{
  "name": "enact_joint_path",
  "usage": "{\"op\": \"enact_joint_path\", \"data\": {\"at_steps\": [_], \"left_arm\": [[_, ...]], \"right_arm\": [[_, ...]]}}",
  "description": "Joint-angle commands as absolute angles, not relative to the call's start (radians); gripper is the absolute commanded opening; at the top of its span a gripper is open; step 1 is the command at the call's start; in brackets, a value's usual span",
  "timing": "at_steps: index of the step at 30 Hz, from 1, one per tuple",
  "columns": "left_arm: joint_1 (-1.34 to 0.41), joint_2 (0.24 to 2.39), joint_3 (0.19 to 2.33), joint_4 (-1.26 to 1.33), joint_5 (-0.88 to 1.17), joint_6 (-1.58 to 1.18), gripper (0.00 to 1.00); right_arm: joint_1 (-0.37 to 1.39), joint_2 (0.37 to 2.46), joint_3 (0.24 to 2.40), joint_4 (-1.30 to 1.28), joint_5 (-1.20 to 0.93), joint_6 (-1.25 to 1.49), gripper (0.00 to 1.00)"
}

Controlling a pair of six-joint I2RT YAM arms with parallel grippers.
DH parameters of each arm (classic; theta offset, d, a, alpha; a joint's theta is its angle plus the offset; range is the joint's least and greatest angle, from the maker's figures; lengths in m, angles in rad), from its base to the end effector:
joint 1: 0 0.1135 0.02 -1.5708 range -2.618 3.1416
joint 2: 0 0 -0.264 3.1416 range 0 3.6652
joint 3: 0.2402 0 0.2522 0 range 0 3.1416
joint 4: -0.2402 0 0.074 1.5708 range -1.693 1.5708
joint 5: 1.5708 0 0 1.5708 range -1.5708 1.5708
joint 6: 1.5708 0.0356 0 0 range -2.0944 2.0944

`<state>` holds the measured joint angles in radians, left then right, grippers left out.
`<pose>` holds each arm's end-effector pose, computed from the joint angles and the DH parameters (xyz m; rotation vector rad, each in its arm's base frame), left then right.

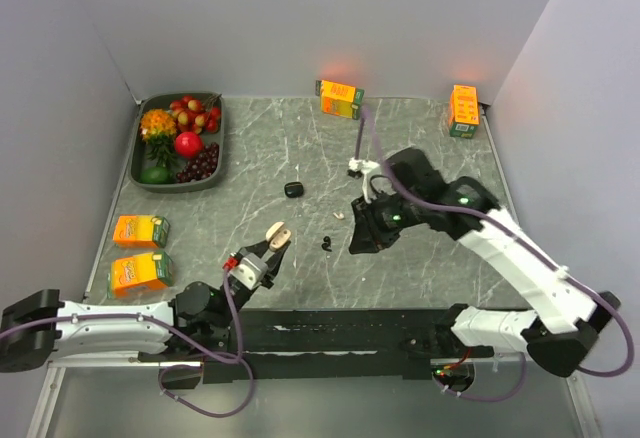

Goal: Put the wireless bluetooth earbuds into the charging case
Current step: Place the earbud at the center of the board.

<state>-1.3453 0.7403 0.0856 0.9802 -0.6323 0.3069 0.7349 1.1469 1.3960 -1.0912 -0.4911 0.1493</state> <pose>0.0548 -0.1447 0.2228 0.5146 1.2220 -0.4913 0.1402 0.1494 0.3940 -0.9553 2.3367 0.9793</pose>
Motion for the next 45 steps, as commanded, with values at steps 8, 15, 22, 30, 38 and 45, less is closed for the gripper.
{"op": "enact_joint_path", "data": {"at_steps": [8, 15, 22, 30, 38, 45], "left_arm": [[-1.345, 0.525, 0.149, 0.752, -0.618, 0.109, 0.01], [-1.35, 0.476, 0.146, 0.701, -0.627, 0.084, 0.01], [-1.358, 0.476, 0.149, 0.715, -0.604, 0.09, 0.01], [-1.37, 0.471, 0.143, 0.706, -0.609, 0.091, 0.01], [-1.373, 0.488, 0.158, 0.68, -0.62, 0.08, 0.01], [-1.378, 0.489, 0.175, 0.641, -0.641, 0.045, 0.01]], "right_arm": [[0.733, 1.508, 1.23, -0.689, -0.149, 0.109, 0.0], [0.732, 1.756, 1.322, -0.609, -0.108, 0.038, 0.0], [0.726, 1.887, 1.417, -0.657, -0.066, -0.049, 0.0], [0.687, 1.856, 1.396, -0.62, -0.063, 0.027, 0.41], [0.67, 1.757, 1.348, -0.583, 0.076, 0.164, 0.86], [0.494, 1.66, 1.122, -0.454, -0.082, 0.518, 0.28]]}}
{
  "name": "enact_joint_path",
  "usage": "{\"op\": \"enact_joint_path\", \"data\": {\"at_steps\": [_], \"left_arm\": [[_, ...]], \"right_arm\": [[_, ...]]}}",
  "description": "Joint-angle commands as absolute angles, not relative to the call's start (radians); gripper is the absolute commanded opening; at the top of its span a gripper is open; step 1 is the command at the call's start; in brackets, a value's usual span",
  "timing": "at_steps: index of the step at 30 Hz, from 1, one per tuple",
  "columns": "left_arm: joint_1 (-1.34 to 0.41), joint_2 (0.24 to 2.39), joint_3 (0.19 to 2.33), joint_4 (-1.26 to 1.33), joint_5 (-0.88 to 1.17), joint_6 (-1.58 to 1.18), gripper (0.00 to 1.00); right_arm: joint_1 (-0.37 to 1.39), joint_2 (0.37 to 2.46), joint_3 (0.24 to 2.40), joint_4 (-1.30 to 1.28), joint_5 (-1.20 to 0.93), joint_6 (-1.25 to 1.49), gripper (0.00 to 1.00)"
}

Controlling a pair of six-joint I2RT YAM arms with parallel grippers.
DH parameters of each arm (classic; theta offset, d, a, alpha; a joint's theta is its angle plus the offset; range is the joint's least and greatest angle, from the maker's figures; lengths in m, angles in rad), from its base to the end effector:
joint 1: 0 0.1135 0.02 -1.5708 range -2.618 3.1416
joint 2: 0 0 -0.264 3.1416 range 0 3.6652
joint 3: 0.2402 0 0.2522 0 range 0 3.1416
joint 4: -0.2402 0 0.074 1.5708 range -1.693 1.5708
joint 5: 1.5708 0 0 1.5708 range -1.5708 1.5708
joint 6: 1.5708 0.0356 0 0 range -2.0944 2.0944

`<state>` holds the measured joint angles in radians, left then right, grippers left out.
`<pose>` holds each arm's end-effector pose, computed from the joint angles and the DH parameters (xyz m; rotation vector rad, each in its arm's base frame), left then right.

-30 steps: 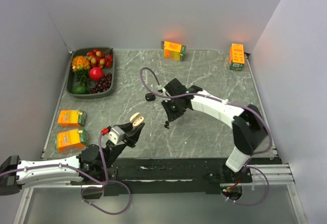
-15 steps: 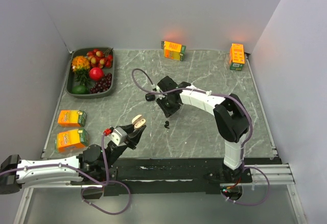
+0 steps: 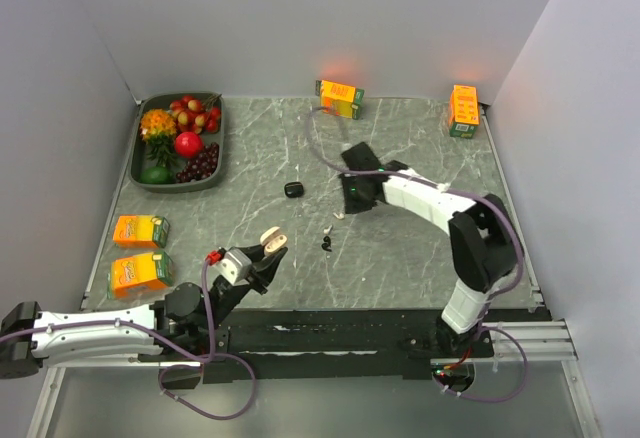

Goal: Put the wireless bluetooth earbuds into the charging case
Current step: Place the earbud at the center of the board, then pick up the earbud from the center of the board.

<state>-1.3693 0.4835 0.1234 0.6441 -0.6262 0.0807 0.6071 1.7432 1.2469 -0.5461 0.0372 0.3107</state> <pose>0.0475 -0.1285 0.2349 0.4290 1.3057 -0.6841 0.3001 0.2069 0.2151 -0.3765 2.6117 0.2722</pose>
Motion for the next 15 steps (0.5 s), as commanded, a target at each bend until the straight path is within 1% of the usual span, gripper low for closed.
{"op": "enact_joint_path", "data": {"at_steps": [1, 3, 5, 7, 10, 11, 13, 14, 15], "left_arm": [[-1.378, 0.489, 0.178, 0.634, -0.644, 0.04, 0.01], [-1.379, 0.494, 0.183, 0.621, -0.652, 0.031, 0.01], [-1.378, 0.497, 0.187, 0.609, -0.652, 0.029, 0.01], [-1.379, 0.5, 0.19, 0.607, -0.653, 0.029, 0.01], [-1.381, 0.511, 0.189, 0.617, -0.653, 0.026, 0.01], [-1.381, 0.518, 0.189, 0.618, -0.653, 0.025, 0.01], [-1.381, 0.525, 0.189, 0.624, -0.655, 0.02, 0.01], [-1.381, 0.529, 0.189, 0.624, -0.655, 0.017, 0.01], [-1.381, 0.531, 0.19, 0.623, -0.655, 0.015, 0.01]], "right_arm": [[0.48, 1.604, 1.071, -0.323, -0.145, 0.515, 0.3], [0.482, 1.553, 0.972, -0.238, -0.19, 0.54, 0.54], [0.486, 1.528, 0.953, -0.199, -0.189, 0.538, 0.87], [0.488, 1.554, 0.98, -0.234, -0.152, 0.546, 0.88], [0.486, 1.563, 0.971, -0.238, -0.104, 0.593, 0.82], [0.486, 1.563, 0.963, -0.212, -0.104, 0.644, 0.72], [0.494, 1.581, 0.956, -0.19, -0.107, 0.693, 0.62], [0.508, 1.591, 0.962, -0.19, -0.098, 0.74, 0.56], [0.518, 1.603, 0.977, -0.192, -0.086, 0.758, 0.52]]}}
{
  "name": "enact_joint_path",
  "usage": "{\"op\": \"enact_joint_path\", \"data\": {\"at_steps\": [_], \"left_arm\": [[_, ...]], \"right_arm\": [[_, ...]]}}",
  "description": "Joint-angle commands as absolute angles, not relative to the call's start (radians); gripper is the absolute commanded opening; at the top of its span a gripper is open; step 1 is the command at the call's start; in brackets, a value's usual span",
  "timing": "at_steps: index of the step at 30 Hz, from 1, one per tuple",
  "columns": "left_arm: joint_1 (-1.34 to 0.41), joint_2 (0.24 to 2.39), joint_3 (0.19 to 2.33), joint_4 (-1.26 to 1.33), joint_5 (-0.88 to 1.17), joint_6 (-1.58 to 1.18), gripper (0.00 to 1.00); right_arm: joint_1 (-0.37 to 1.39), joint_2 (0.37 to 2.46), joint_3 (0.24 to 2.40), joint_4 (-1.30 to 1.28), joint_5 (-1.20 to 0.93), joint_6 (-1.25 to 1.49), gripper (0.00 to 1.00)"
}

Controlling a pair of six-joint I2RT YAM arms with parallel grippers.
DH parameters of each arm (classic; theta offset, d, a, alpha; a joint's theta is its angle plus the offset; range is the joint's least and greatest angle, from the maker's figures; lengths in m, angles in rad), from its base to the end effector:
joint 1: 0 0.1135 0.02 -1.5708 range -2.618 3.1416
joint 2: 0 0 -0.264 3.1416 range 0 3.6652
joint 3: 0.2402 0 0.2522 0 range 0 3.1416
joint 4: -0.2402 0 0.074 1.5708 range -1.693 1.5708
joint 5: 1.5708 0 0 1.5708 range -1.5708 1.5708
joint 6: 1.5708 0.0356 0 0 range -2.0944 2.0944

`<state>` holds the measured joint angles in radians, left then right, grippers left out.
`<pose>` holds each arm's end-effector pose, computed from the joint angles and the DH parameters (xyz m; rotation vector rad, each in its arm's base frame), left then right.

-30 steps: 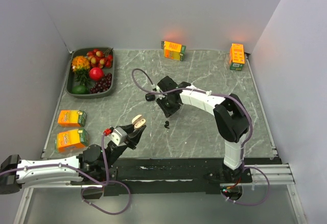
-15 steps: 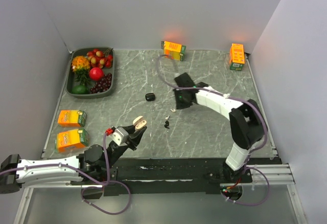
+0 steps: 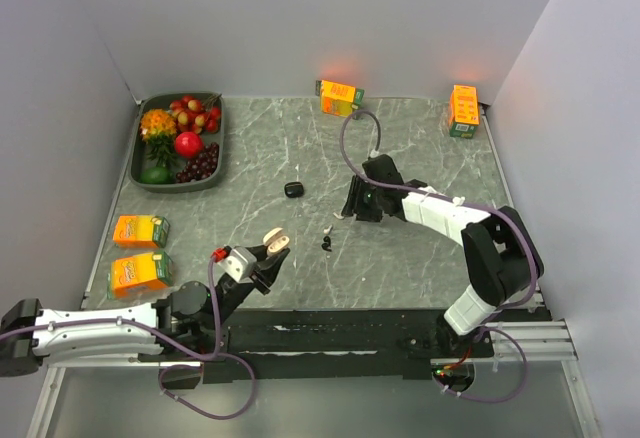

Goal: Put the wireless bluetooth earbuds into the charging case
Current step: Pick up the earbud from the center of the board.

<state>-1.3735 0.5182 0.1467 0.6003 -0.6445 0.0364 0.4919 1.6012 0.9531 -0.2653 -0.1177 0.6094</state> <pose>0.0485 -0.1336 0.2345 0.4296 1.3560 -0.6802 0.2857 0.1578 0.1908 0.0997 2.5771 0.5896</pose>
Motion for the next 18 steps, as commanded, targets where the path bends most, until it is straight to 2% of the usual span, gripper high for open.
{"op": "enact_joint_path", "data": {"at_steps": [1, 2, 4, 5, 8, 18], "left_arm": [[-1.381, 0.532, 0.19, 0.621, -0.655, 0.014, 0.01], [-1.381, 0.531, 0.192, 0.618, -0.657, 0.012, 0.01], [-1.381, 0.526, 0.199, 0.603, -0.66, 0.006, 0.01], [-1.381, 0.519, 0.199, 0.597, -0.66, 0.006, 0.01], [-1.382, 0.5, 0.193, 0.581, -0.66, 0.006, 0.01], [-1.382, 0.515, 0.192, 0.583, -0.652, 0.006, 0.01]], "right_arm": [[0.526, 1.626, 0.985, -0.192, -0.066, 0.767, 0.48], [0.535, 1.637, 0.997, -0.205, -0.042, 0.79, 0.37], [0.543, 1.666, 1.017, -0.213, -0.038, 0.801, 0.26], [0.545, 1.672, 1.019, -0.213, -0.046, 0.805, 0.16], [0.554, 1.69, 1.022, -0.213, -0.058, 0.795, 0.0], [0.552, 1.767, 1.035, -0.253, -0.038, 0.776, 0.0]]}}
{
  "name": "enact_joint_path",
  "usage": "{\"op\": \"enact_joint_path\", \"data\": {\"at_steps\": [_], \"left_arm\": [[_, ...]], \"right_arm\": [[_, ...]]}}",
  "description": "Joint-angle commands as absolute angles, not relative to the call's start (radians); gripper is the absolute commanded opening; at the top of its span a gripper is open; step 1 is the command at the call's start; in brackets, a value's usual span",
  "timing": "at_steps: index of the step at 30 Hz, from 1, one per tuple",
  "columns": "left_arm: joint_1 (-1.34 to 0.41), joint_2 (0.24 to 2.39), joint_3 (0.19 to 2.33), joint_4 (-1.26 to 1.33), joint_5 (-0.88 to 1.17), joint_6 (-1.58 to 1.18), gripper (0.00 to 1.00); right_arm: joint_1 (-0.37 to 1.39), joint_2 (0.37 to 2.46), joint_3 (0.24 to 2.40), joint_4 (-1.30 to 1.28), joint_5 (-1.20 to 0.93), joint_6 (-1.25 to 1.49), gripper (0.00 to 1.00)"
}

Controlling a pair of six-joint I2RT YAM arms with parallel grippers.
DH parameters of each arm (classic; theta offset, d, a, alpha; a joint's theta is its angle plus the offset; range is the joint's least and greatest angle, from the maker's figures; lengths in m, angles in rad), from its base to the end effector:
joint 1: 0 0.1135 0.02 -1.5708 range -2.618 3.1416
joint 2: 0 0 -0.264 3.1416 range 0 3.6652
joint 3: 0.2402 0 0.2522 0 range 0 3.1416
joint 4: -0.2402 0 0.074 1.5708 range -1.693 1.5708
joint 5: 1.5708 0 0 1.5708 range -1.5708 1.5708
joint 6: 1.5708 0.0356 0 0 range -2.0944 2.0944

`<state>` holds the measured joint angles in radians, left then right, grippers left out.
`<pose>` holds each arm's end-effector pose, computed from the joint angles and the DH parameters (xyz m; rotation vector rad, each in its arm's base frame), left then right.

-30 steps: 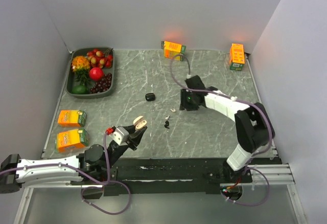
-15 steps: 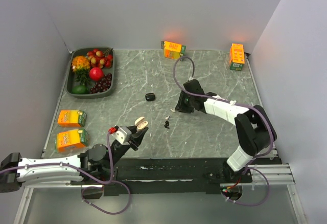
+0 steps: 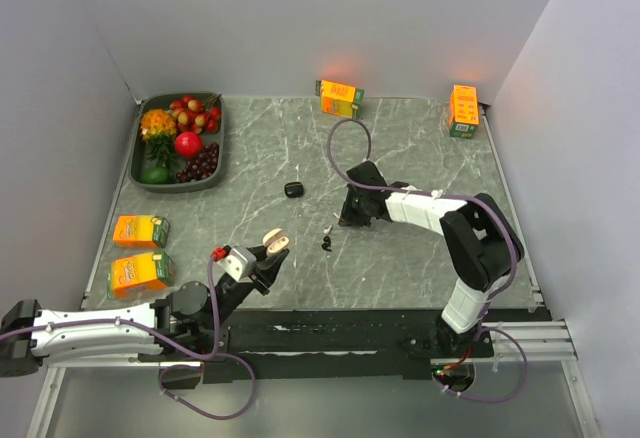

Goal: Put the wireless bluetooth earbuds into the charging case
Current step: Pick up the earbud from the center of the board.

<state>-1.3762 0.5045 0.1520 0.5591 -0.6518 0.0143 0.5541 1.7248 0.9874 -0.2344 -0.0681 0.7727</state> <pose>0.0482 -0.1328 0.2338 0.4274 1.3770 -0.6823 0.2912 0.1830 0.1636 0.2616 2.6391 0.5754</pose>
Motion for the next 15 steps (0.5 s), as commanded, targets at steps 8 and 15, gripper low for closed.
{"op": "enact_joint_path", "data": {"at_steps": [8, 15], "left_arm": [[-1.382, 0.512, 0.19, 0.571, -0.669, -0.028, 0.01], [-1.384, 0.512, 0.187, 0.566, -0.675, -0.021, 0.01]], "right_arm": [[0.514, 1.825, 1.1, -0.299, -0.002, 0.739, 0.0], [0.491, 1.862, 1.161, -0.321, 0.031, 0.68, 0.05]]}}
